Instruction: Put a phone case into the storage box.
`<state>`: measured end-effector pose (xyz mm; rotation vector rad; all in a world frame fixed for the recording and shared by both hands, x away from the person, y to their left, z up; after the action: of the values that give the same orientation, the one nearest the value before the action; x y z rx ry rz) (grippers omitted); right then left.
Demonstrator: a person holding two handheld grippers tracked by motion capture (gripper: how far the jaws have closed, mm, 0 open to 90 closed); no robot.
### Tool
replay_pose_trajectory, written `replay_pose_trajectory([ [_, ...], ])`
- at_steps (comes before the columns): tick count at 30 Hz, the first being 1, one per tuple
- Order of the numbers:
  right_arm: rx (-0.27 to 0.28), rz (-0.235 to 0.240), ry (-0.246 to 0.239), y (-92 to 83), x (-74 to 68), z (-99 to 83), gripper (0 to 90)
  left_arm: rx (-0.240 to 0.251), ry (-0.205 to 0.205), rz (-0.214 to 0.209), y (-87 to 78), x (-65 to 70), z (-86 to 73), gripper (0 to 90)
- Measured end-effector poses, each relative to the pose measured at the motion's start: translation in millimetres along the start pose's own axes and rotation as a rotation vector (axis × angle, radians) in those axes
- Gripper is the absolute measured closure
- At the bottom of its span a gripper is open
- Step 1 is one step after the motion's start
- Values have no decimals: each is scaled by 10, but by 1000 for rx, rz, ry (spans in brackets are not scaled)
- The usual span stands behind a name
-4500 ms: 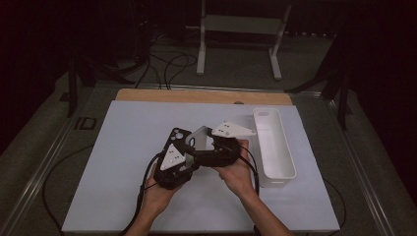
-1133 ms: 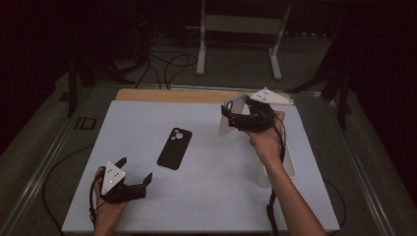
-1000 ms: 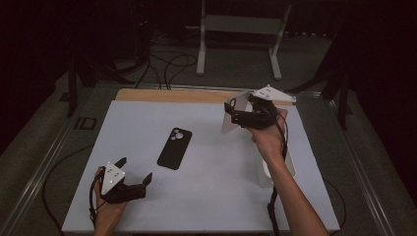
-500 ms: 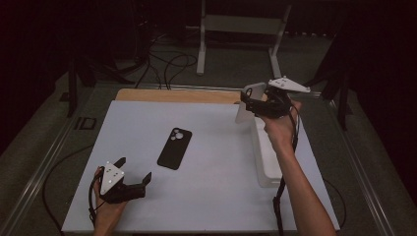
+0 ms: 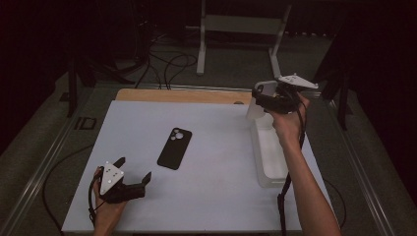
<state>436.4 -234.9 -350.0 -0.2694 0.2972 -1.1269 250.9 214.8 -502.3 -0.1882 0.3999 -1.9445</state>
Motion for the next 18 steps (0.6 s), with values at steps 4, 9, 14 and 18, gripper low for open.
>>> replay_pose_trajectory([
  [4, -7, -28, 9, 8, 83, -6, 165, 2, 1, 2, -4, -4, 2, 5],
  [9, -28, -62, 13, 49, 172, -34, 165, 7, -2, 7, -11, -10, 5, 5],
  [14, -50, -101, 18, 100, 253, -77, 164, 7, -2, 7, -10, -10, 5, 5],
  [18, -65, -122, 24, 130, 307, -105, 165, 9, -2, 9, -13, -8, 6, 5],
])
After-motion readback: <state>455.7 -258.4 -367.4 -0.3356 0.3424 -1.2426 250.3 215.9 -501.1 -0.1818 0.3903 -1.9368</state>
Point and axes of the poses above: each handheld gripper's, and its own axes: y roughly forward along the jaws, z roughly out of its top, x roughly to its right, the point moved 2 cm from there along y, roughly forward along the jaws, and after that the axes turned 4 degrees about z, right-handed, at the moved point
